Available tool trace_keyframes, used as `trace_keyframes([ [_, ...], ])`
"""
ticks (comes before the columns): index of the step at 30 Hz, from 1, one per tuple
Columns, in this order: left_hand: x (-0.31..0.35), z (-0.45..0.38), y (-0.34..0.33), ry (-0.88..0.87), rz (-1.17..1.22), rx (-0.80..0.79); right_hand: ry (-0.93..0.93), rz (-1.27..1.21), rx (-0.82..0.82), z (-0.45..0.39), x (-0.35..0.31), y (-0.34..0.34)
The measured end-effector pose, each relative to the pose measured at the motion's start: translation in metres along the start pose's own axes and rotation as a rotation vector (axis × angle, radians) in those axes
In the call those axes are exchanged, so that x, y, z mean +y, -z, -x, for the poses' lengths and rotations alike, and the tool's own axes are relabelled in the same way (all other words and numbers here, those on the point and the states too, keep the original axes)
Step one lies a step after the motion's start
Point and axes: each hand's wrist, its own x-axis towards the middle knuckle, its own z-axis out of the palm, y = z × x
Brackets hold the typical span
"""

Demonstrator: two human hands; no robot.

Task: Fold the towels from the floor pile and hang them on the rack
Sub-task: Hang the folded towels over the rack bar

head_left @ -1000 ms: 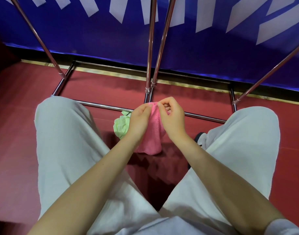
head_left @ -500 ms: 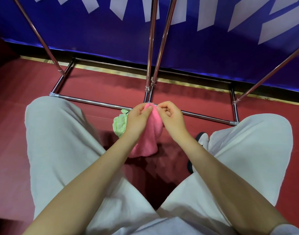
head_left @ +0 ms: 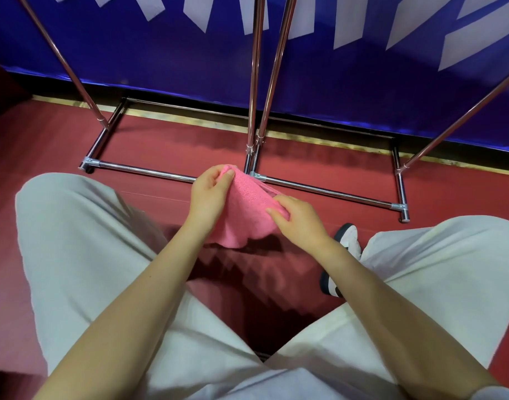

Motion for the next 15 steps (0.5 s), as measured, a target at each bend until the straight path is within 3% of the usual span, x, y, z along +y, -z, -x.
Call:
trace_keyframes([
  [4,-0.005,0.002,0.004,-0.103,-0.119,-0.038,-0.029,0.034,0.096,0.002,0.007,0.010],
  [9,-0.005,0.014,-0.005,-0.277,-0.195,-0.170,-0.145,0.111,0.066,0.005,0.018,0.016],
  [15,-0.006,0.024,-0.018,-0.316,-0.179,-0.275,-0.191,0.161,0.109,0.005,0.029,0.015],
])
